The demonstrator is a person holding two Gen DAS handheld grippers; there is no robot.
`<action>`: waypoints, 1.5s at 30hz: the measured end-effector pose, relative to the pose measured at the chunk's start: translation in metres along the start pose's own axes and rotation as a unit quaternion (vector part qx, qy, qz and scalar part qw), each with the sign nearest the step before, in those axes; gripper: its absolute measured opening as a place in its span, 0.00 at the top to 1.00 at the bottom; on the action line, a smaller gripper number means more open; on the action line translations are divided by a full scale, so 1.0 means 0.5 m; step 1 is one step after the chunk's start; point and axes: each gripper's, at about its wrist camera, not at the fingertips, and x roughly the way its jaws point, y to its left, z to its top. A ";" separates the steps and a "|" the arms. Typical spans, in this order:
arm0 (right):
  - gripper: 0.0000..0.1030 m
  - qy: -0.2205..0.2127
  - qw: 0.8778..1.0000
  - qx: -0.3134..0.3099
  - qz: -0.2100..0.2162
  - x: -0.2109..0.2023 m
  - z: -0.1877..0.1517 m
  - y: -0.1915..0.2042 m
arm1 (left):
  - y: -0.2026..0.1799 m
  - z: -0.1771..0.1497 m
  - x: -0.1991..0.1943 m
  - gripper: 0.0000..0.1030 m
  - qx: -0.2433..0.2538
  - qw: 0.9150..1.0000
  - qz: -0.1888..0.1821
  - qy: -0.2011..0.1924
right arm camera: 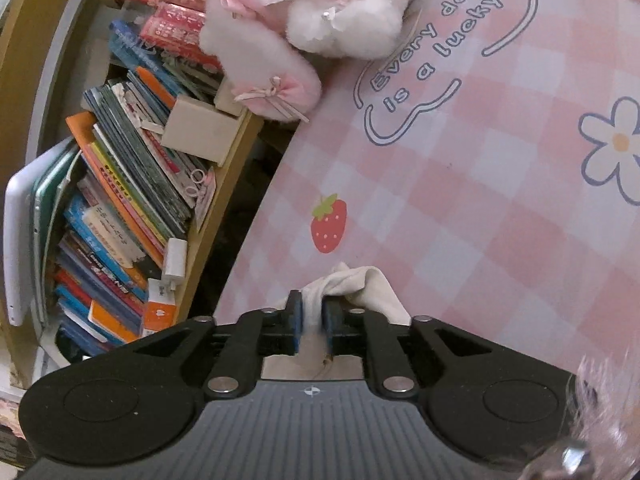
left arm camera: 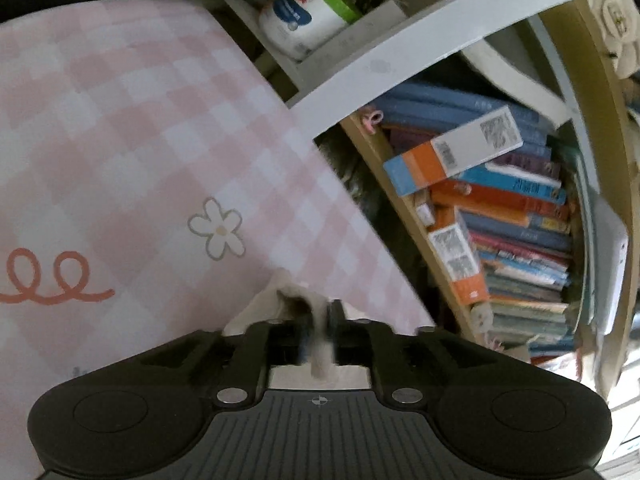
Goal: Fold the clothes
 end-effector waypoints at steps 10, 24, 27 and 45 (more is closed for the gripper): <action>0.52 -0.061 0.907 -0.403 -0.102 -0.081 -0.173 0.154 | -0.190 -0.231 -0.050 0.54 0.321 0.943 0.077 -0.031; 0.40 0.023 0.831 -0.542 -0.125 0.015 -0.309 0.173 | -0.347 -0.352 0.105 0.58 0.482 0.867 0.112 0.055; 0.39 0.037 0.820 -0.558 -0.124 0.017 -0.312 0.175 | -0.362 -0.372 0.130 0.57 0.512 0.847 0.132 0.051; 0.38 0.028 0.818 -0.565 -0.104 0.013 -0.311 0.162 | -0.432 -0.282 0.235 0.53 0.446 0.872 0.202 -0.004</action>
